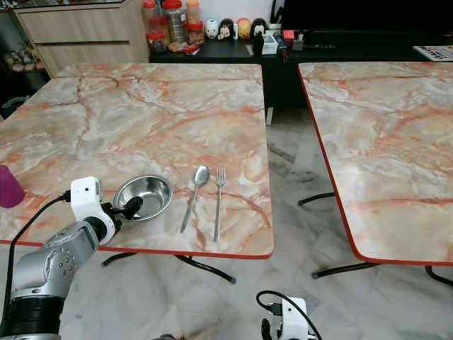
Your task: Setting the table
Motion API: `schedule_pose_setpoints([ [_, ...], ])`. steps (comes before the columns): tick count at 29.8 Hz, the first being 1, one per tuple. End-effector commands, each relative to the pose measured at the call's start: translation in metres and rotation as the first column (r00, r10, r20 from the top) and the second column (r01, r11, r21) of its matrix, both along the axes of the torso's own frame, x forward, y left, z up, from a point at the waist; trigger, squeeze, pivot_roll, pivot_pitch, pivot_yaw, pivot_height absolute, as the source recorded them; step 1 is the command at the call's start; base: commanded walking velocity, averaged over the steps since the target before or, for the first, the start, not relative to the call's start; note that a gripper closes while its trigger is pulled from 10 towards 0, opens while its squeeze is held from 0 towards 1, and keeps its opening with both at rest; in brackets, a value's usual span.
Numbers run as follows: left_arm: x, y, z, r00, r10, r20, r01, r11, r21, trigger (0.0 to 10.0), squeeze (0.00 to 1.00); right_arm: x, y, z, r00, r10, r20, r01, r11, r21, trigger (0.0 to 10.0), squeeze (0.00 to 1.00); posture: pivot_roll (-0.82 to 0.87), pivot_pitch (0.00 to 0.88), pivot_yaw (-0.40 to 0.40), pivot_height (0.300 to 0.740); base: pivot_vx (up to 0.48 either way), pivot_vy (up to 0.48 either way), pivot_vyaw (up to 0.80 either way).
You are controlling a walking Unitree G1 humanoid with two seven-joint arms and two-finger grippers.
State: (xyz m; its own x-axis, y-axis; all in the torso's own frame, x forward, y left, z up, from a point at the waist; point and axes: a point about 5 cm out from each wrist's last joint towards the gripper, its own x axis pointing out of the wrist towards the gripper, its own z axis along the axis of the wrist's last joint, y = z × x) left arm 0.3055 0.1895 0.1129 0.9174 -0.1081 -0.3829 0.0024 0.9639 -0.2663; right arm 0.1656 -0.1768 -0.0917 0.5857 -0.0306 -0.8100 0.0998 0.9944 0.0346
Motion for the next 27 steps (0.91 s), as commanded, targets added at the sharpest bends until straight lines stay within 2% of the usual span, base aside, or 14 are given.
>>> schedule_pose_setpoints([
  [1, 0.0016, 0.0014, 0.0043, 1.0, -0.011, 0.008, 0.011, 0.999, 0.036, 0.1, 0.0, -0.0014, 0.0023, -0.001, 1.0, -0.003, -0.01, 0.003, 1.0, 0.008, 10.0, 0.0, 0.07, 0.044, 0.043, 0.707, 0.0, 0.0, 0.0],
  [15, -0.0004, 0.0012, 0.0014, 1.0, -0.009, -0.011, 0.01, 0.999, 0.033, 0.0, 0.0, -0.0035, 0.0015, -0.0018, 1.0, -0.01, -0.015, 0.011, 1.0, 0.007, 10.0, 0.0, 0.06, 0.051, 0.046, 0.707, 0.0, 0.0, 0.0],
  [21, 0.0015, 0.0081, 0.005, 0.998, 0.062, 0.013, -0.063, 0.998, 0.027, 0.0, 0.0, -0.0016, 0.0016, -0.001, 1.0, -0.007, -0.01, 0.007, 1.0, 0.007, 10.0, 0.0, 0.06, 0.047, 0.043, 0.707, 0.0, 0.0, 0.0],
  [27, 0.0015, 0.0088, 0.0059, 0.996, 0.084, 0.025, -0.085, 0.996, 0.019, 0.0, 0.0, -0.0013, 0.0015, -0.0009, 1.0, -0.005, -0.011, 0.005, 1.0, 0.005, 10.0, 0.0, 0.06, 0.047, 0.04, 0.707, 0.0, 0.0, 0.0],
])
